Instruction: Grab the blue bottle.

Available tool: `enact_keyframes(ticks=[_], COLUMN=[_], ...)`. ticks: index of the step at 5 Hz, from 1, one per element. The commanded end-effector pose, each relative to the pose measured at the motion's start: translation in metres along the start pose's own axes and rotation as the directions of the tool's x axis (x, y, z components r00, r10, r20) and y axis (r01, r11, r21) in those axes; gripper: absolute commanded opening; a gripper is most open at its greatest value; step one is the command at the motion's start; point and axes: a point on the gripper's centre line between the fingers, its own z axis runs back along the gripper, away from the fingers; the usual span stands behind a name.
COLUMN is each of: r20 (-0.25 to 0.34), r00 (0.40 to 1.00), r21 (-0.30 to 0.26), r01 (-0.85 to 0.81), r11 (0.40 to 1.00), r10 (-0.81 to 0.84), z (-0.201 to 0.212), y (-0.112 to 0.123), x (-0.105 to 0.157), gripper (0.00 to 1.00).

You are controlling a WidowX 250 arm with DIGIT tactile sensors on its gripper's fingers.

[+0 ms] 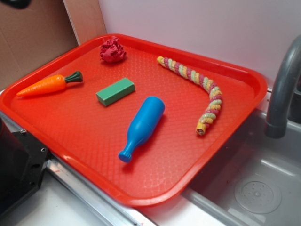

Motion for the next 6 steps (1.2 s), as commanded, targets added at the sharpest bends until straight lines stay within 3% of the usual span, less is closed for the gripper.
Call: enact_keyframes(ticks=[1, 2, 4, 6], r20=[0.022, -0.048, -0.069, -0.073], r00=[0.999, 0.992, 0.998, 0.997], r21=[-0.034, -0.016, -0.062, -0.051], r01=[-0.028, -0.116, 0.010, 0.034], r11=[0.999, 0.993, 0.998, 0.998], r10=[0.029, 0.115, -0.014, -0.038], z=[-0.007, -0.023, -0.032, -0.046], y=[-0.001, -0.036, -0.102, -0.107], x=[0.042, 0.034, -0.012, -0.014], gripper=[1.00, 1.00, 1.00, 1.00])
